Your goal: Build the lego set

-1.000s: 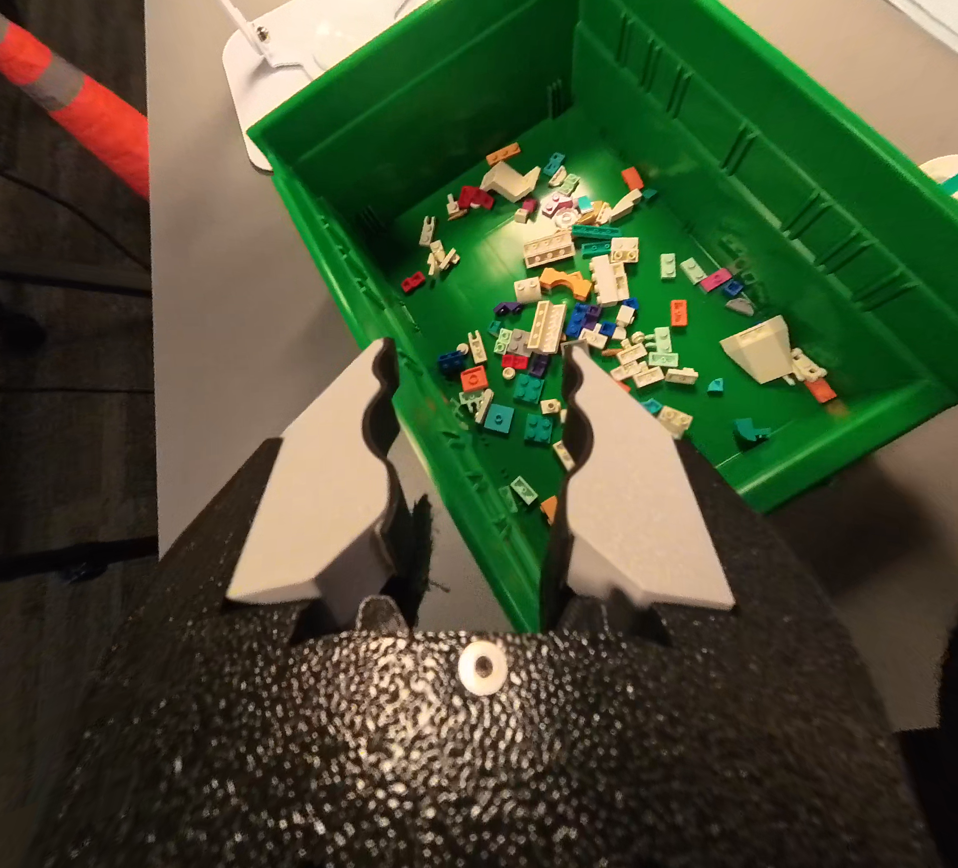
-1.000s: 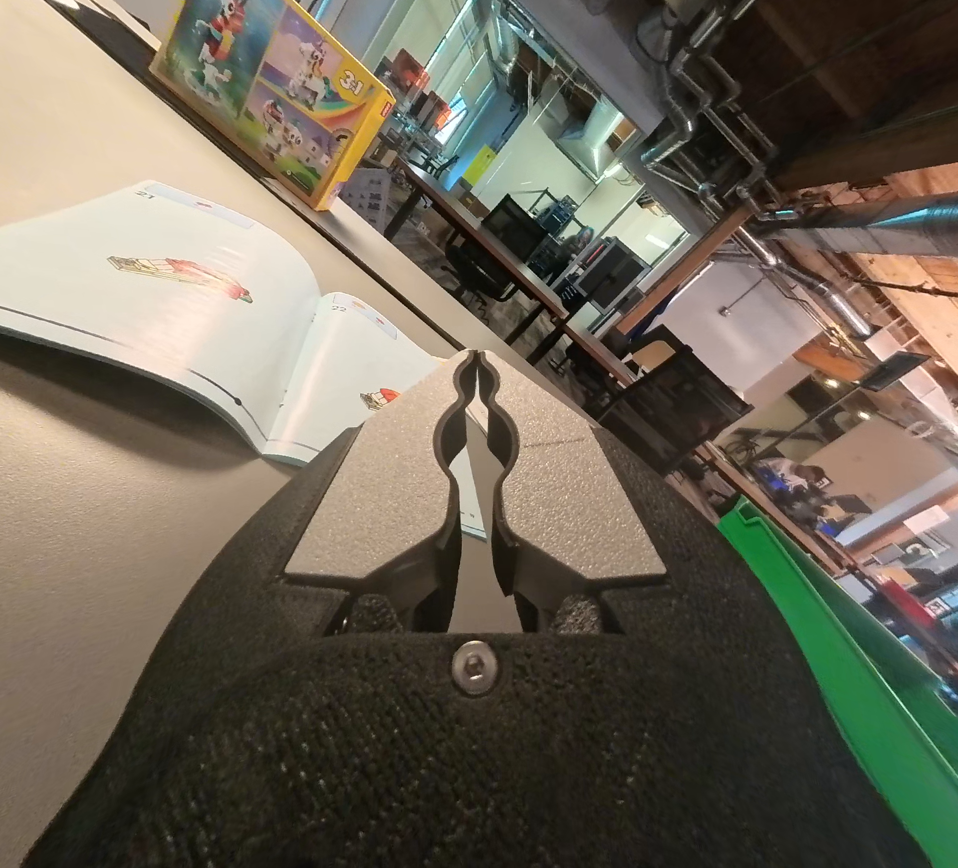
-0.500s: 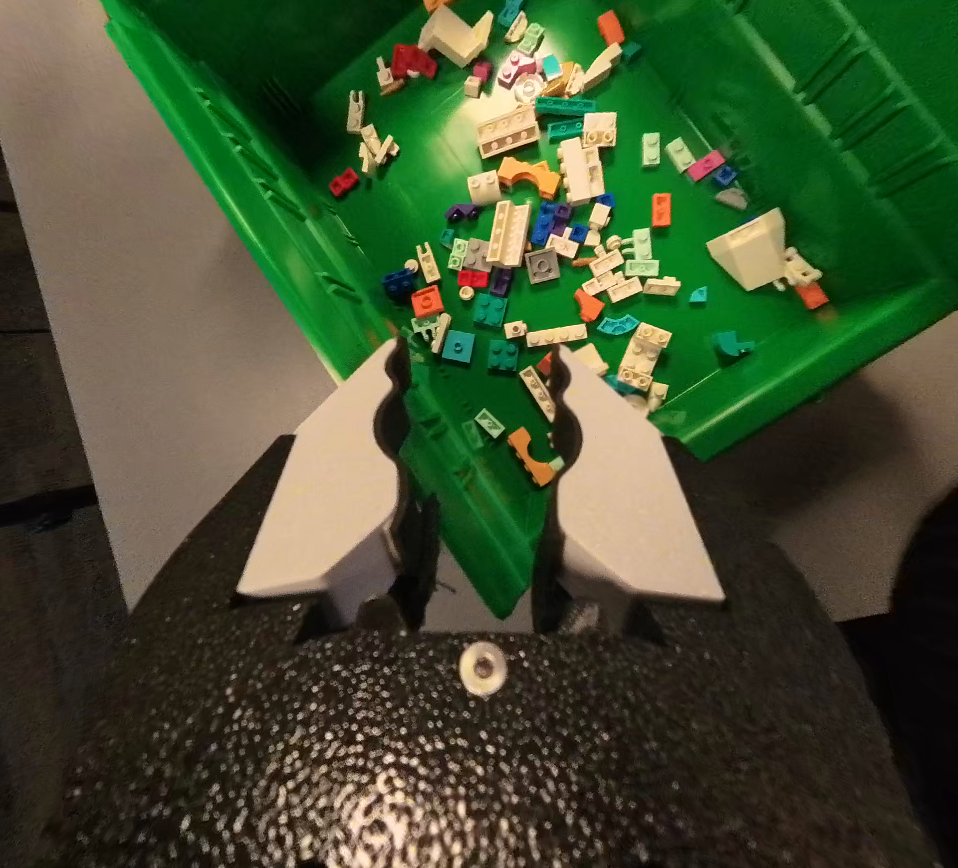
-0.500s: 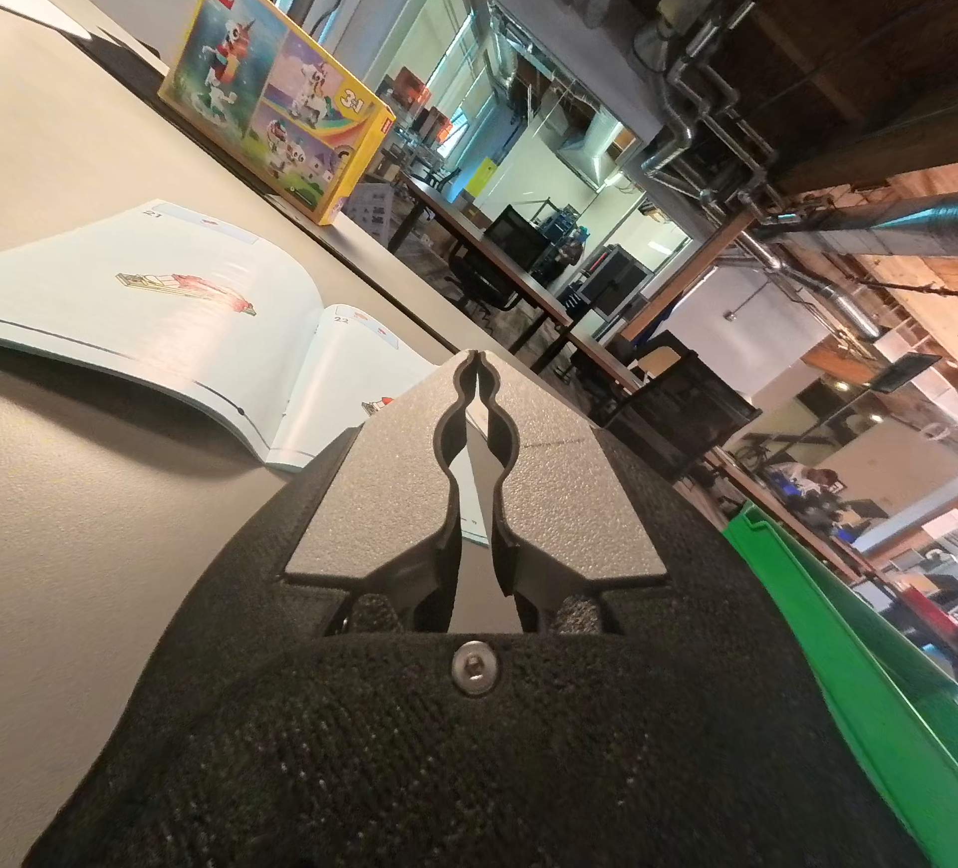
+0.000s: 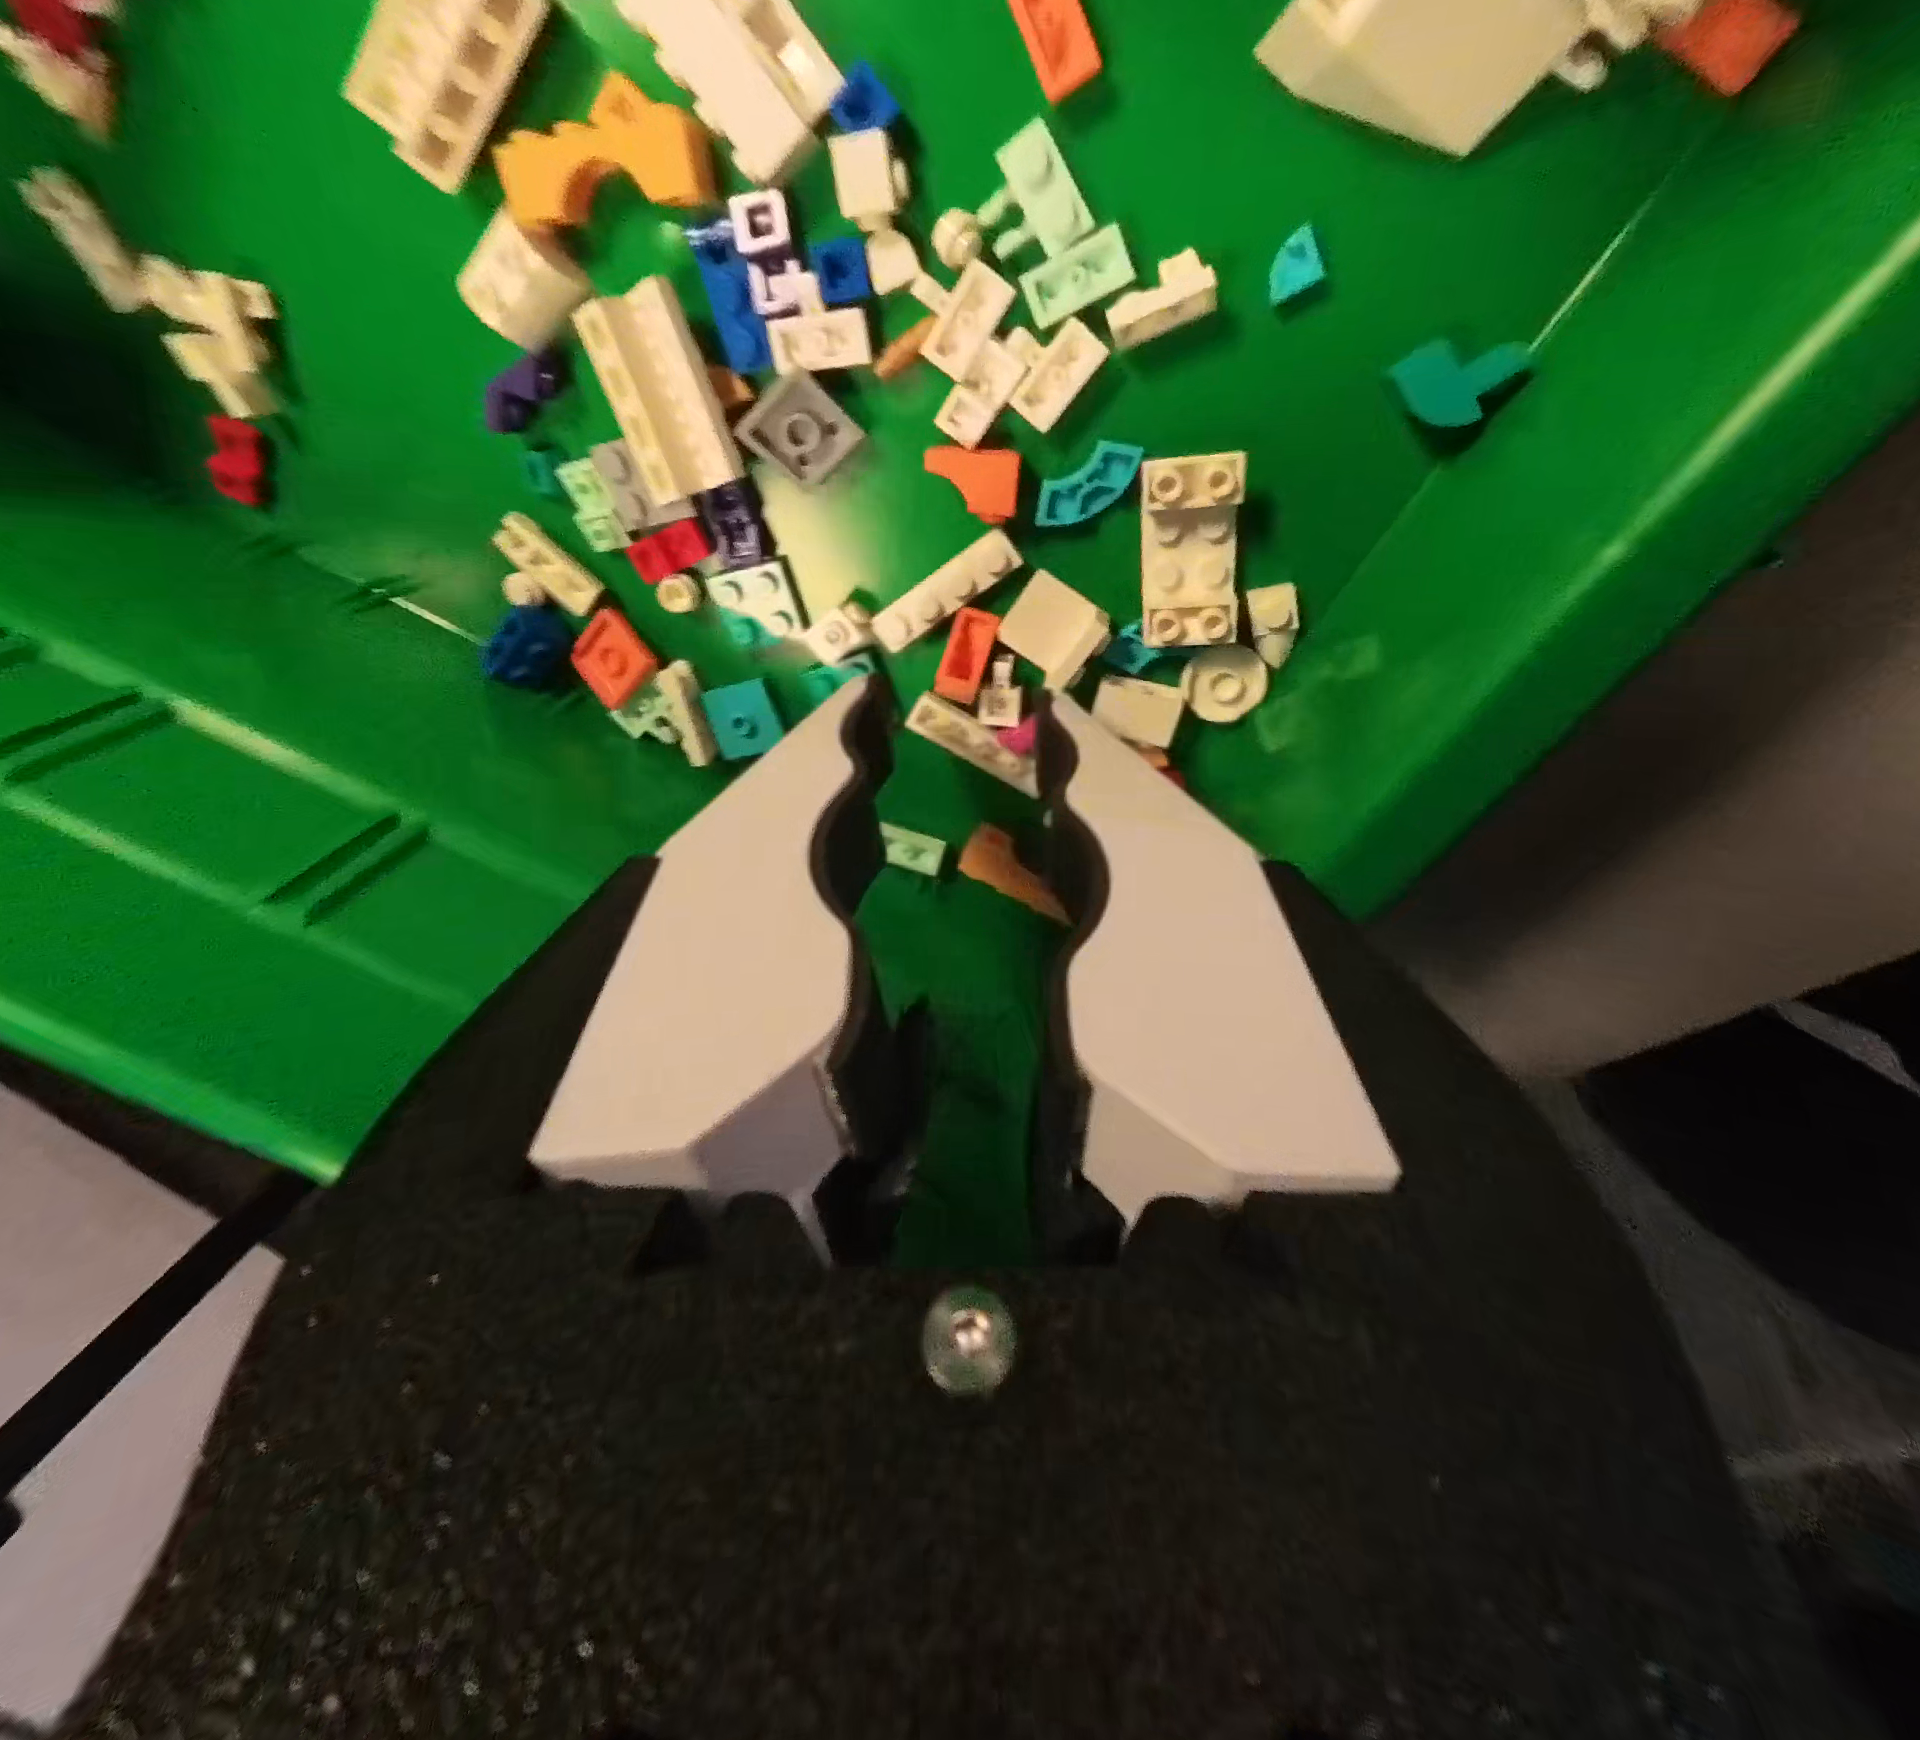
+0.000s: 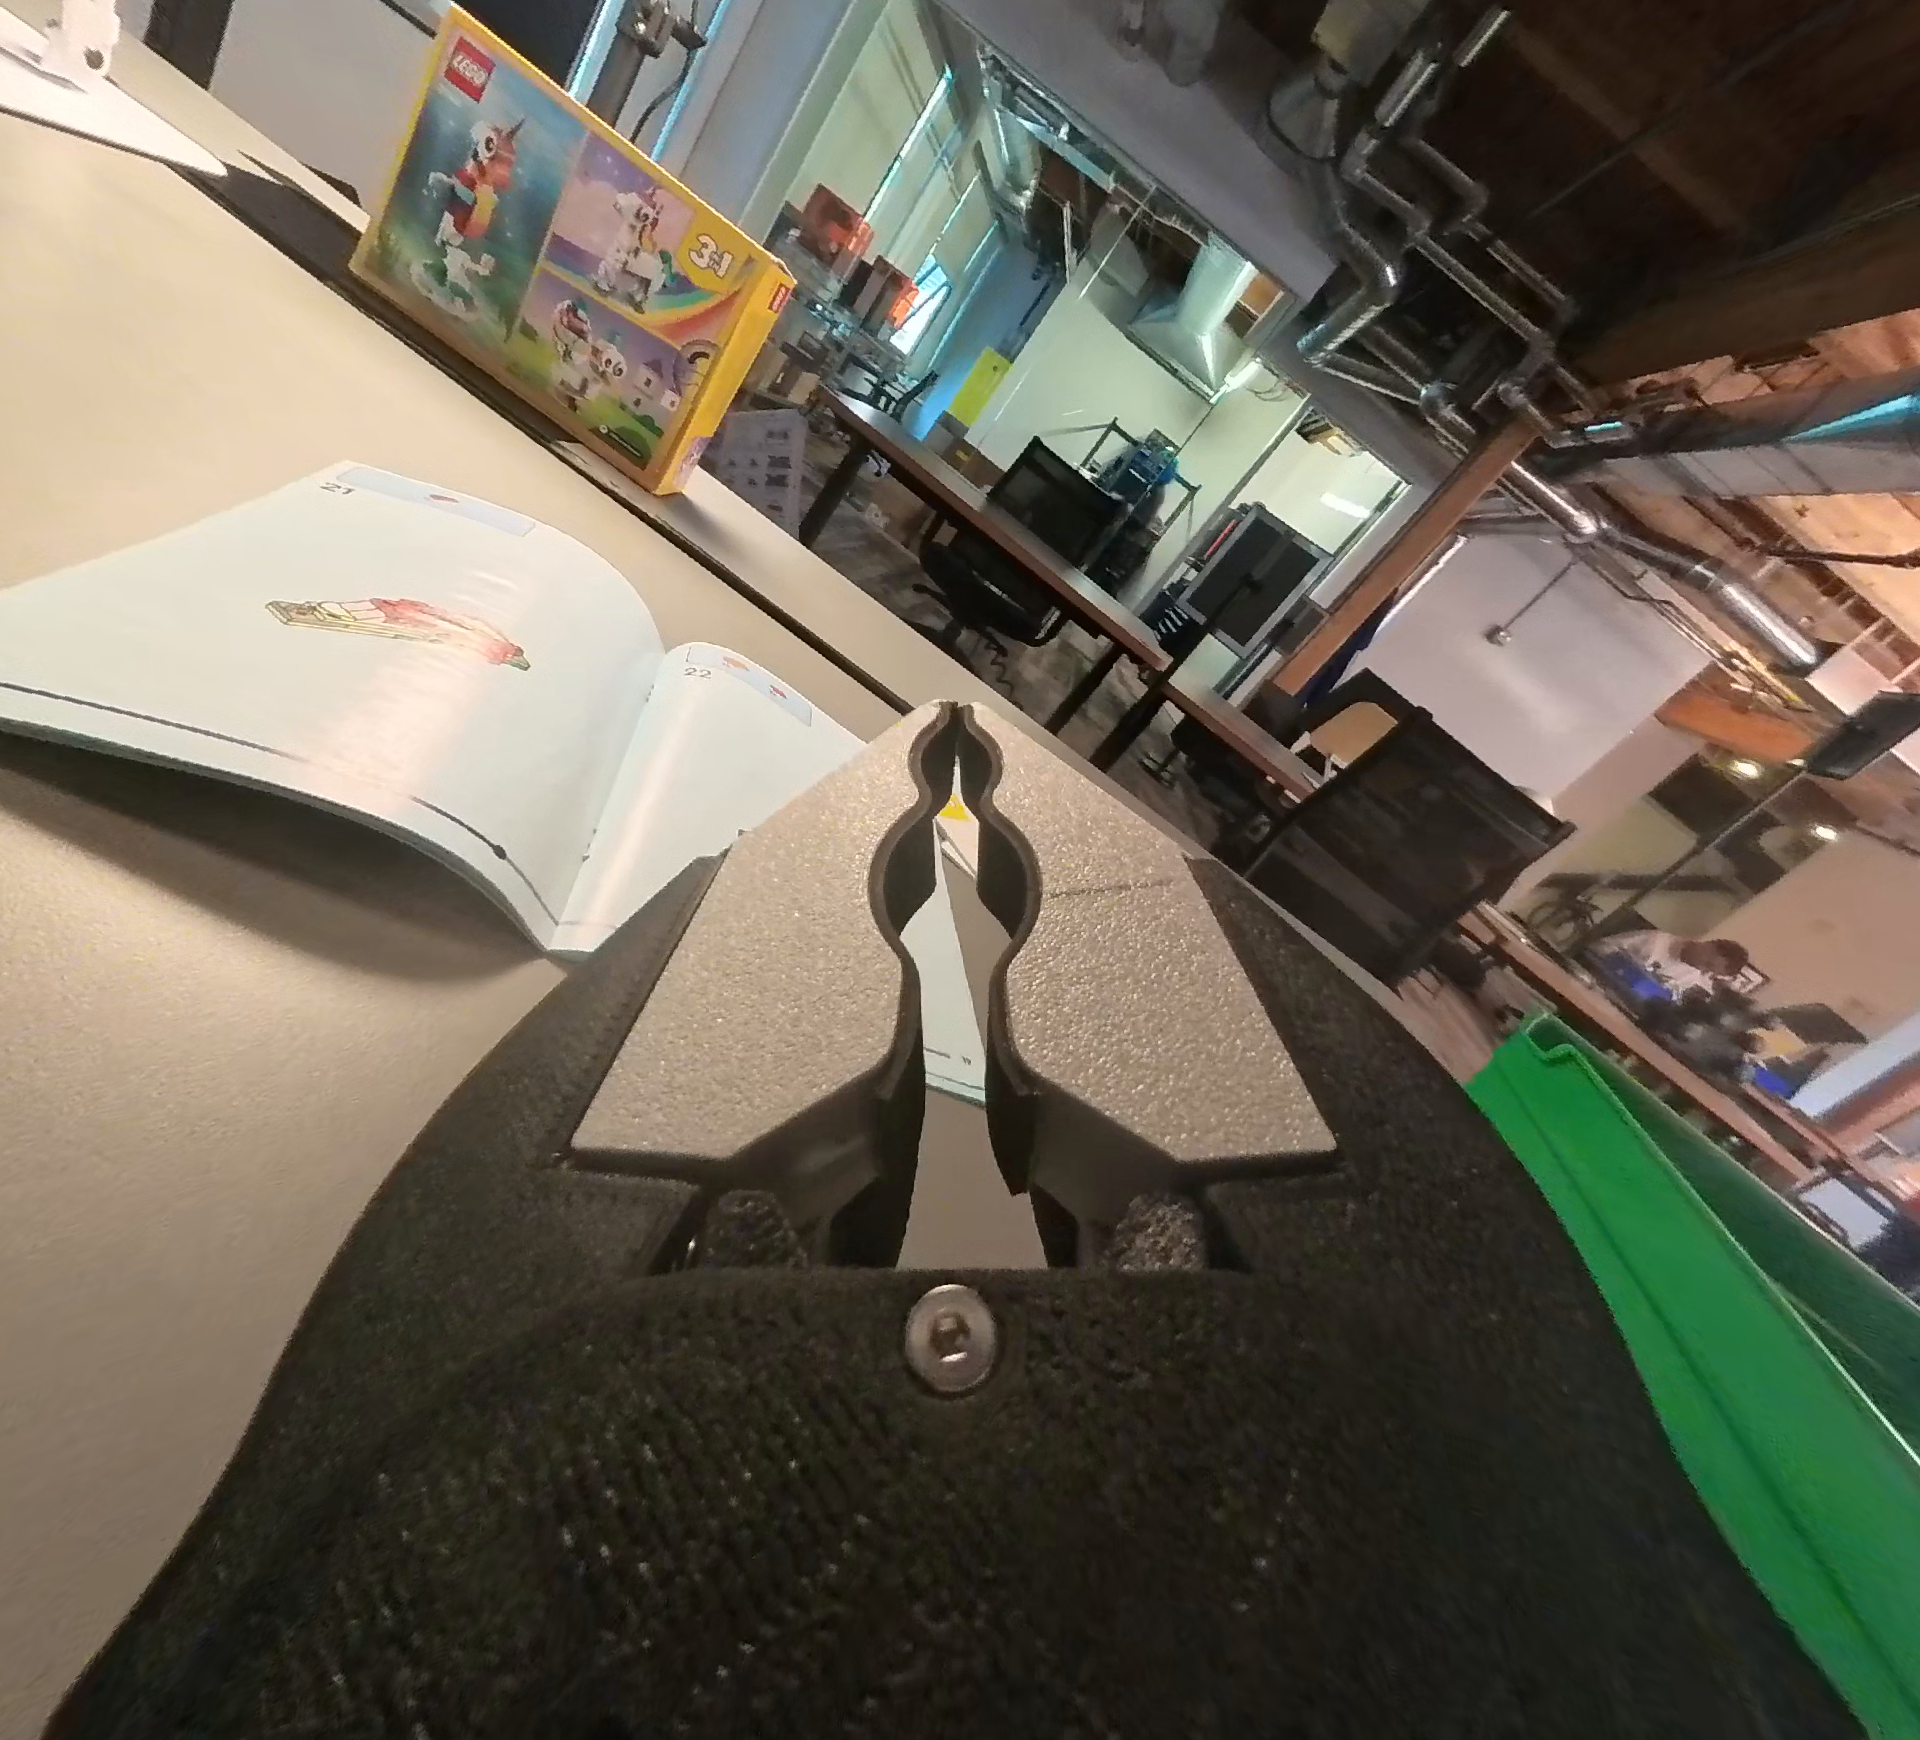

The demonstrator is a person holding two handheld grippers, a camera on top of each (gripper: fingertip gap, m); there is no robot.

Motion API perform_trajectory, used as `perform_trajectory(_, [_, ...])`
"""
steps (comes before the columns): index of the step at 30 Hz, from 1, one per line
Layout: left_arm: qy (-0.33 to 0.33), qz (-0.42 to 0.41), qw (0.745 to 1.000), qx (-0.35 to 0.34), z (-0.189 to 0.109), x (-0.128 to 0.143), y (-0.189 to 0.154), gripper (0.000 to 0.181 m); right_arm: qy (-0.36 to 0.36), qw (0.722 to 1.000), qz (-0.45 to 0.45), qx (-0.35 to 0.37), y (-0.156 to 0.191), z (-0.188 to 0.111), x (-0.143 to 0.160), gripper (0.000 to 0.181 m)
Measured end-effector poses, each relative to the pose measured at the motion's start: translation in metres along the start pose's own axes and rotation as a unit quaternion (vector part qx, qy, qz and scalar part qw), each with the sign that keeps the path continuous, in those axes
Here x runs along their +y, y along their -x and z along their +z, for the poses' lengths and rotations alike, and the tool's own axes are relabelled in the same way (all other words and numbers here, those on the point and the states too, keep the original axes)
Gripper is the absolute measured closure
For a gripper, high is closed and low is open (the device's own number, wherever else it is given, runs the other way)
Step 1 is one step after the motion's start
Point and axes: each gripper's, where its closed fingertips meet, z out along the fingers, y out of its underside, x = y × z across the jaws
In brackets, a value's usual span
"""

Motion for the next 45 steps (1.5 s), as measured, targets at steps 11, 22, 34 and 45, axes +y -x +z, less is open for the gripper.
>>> perform_trajectory(11, [0.028,0.028,0.999,0.005,0.008,0.002,0.006,0.17,-0.005,1.0,0.002,-0.005,0.001,0.0,-0.001,0.181])
perform_trajectory(22, [-0.252,-0.173,0.952,-0.018,-0.048,-0.05,0.035,0.176,-0.006,1.0,-0.001,-0.008,0.003,0.0,-0.002,0.181])
perform_trajectory(34, [-0.46,-0.3,0.814,0.191,-0.111,-0.079,0.034,0.176,-0.007,1.0,-0.006,-0.012,0.005,0.0,-0.003,0.181])
perform_trajectory(45, [-0.406,-0.261,0.858,0.174,-0.093,-0.076,0.016,0.176,-0.008,1.0,-0.008,-0.016,0.006,0.0,-0.004,0.181])
